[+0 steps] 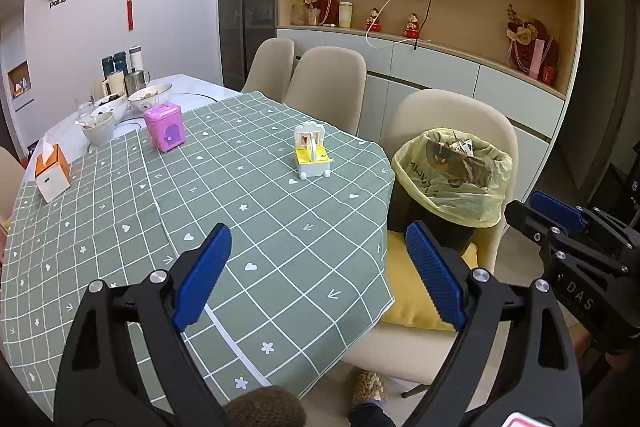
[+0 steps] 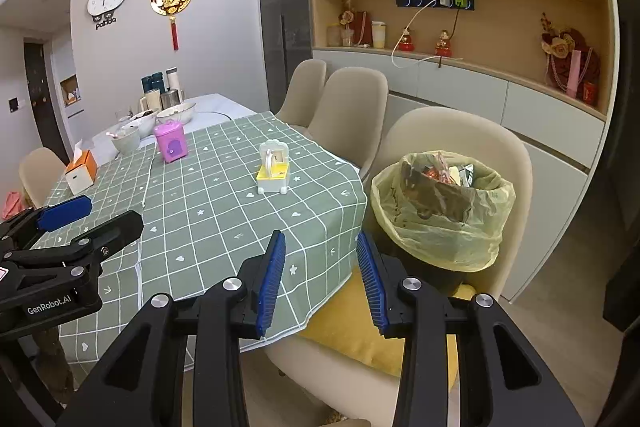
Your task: Collect trash
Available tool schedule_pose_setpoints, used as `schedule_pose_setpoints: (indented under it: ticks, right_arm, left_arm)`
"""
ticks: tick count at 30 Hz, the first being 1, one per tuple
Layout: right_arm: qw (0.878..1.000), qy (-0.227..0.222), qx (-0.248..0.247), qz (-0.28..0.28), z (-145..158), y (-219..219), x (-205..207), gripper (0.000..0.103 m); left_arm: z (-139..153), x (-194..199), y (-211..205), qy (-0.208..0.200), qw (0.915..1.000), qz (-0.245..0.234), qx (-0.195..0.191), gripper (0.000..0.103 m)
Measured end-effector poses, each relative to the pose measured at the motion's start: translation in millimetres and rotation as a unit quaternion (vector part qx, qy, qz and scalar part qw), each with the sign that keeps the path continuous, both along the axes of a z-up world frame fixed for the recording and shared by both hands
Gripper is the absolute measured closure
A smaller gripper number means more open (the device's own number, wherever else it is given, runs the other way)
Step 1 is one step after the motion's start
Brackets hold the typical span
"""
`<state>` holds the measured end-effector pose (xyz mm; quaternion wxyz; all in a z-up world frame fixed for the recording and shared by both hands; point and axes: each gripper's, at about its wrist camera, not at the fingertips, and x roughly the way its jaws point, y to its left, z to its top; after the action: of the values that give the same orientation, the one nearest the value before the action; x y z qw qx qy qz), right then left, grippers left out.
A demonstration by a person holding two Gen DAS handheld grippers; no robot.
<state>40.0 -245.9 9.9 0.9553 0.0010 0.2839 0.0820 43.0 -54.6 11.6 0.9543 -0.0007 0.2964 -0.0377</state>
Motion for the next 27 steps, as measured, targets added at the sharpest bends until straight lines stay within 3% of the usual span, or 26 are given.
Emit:
schedule_pose_setpoints:
  ticks: [27]
  right_arm:
    - [1.0, 0.003, -0.001, -0.011, 0.0, -8.6, 4.4, 0.067]
  left_arm:
    - [-1.1, 0.4, -4.1, 0.002, 1.0, -0.002, -0.002, 0.018]
